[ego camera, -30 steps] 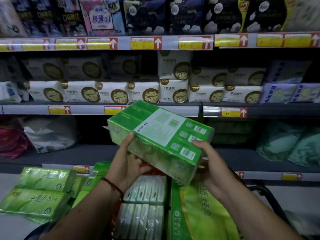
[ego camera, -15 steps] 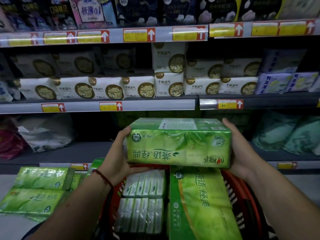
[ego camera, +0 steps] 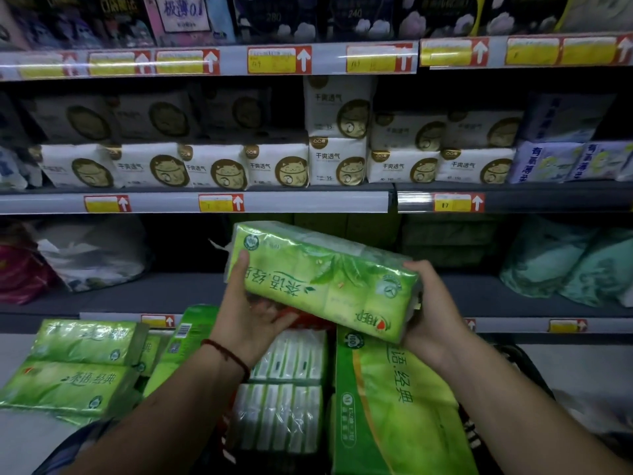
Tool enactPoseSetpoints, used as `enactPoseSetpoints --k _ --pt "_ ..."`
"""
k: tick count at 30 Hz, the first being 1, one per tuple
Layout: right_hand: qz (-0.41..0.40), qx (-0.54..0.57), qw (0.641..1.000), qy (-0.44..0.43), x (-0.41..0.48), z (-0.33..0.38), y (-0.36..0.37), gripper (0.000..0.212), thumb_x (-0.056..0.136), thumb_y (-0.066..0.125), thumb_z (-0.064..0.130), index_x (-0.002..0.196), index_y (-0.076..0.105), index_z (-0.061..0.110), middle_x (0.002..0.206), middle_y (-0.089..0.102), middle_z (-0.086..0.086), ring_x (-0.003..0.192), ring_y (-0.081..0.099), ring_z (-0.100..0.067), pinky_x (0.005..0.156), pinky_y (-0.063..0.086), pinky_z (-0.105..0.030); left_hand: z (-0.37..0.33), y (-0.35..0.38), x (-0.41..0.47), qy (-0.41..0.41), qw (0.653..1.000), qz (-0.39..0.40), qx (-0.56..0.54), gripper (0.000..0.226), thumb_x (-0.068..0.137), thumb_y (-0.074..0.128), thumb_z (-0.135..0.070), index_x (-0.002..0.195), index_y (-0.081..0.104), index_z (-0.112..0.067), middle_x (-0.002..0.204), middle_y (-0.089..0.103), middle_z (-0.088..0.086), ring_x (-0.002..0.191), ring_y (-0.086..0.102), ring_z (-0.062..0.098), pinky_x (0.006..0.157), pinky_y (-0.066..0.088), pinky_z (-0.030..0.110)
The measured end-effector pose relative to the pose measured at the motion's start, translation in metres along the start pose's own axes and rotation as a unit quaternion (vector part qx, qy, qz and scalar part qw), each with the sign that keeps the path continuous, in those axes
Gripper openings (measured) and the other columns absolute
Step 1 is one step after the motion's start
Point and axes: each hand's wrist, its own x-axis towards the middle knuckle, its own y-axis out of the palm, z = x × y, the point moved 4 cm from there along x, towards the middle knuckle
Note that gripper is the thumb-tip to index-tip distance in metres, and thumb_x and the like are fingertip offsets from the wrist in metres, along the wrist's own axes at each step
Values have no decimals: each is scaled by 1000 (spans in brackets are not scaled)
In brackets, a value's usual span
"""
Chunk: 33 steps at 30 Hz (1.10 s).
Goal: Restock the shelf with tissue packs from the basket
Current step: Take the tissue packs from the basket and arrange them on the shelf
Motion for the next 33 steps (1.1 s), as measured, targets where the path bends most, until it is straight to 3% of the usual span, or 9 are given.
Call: enactPoseSetpoints --k 4,6,8,11,16,21,24,29,33 --pt "-11 -61 997 -54 -1 -27 15 27 94 64 32 119 67 20 97 80 -3 87 78 -26 89 57 -63 15 8 -3 -75 995 55 29 63 85 68 -64 131 68 -22 126 73 17 119 66 42 107 45 68" --pt "-7 -74 996 -44 0 -39 16 34 94 65 31 126 61 22 108 77 -6 97 75 -31 88 57 -64 11 1 0 -64 996 29 57 61 83 74 -59 131 69 -23 124 74 14 117 68 40 104 47 68" --pt "9 -98 995 -15 2 -45 15 37 94 65 31 129 59 20 123 70 -12 110 69 -36 93 54 -65 3 -7 4 -32 997 -16 75 70 70 84 -54 131 69 -22 124 75 12 115 70 39 99 49 70" --pt "17 -173 985 -6 7 -46 14 29 93 66 24 121 63 19 121 71 -11 113 66 -36 99 52 -64 -17 -13 3 67 990 -84 94 88 54 94 -46 132 65 -19 119 76 12 103 75 36 84 59 63" --pt "13 -290 955 -63 7 -44 21 28 92 74 24 116 60 29 112 71 -6 100 71 -29 90 59 -55 -49 -16 -11 261 948 -119 137 91 58 97 -32 133 48 -18 121 72 8 101 76 24 81 63 49" --pt "1 -416 887 -199 0 -38 37 40 97 67 36 133 47 37 101 58 1 87 64 -18 64 47 -27 -57 -18 -18 280 942 -138 120 90 62 93 -39 136 45 -23 125 68 3 107 72 25 81 61 47" --pt "-1 -459 855 -242 0 -34 35 46 95 68 41 133 44 49 107 51 4 87 60 -14 66 47 -26 -59 -16 -17 287 939 -164 91 81 75 90 -27 139 41 -22 126 64 3 108 69 24 81 60 42" --pt "48 -375 901 -212 -4 -25 36 22 97 68 30 117 65 37 107 66 -3 93 70 -19 80 61 -42 -56 -7 -19 339 918 -151 142 97 67 94 -31 144 35 -24 130 61 1 113 67 20 97 57 47" --pt "100 -234 961 -110 -6 -24 43 20 101 60 34 120 65 32 112 75 -6 88 77 -31 81 63 -50 -42 16 -28 411 859 -76 294 103 65 97 -17 148 34 -20 130 62 -7 112 66 2 100 56 32"
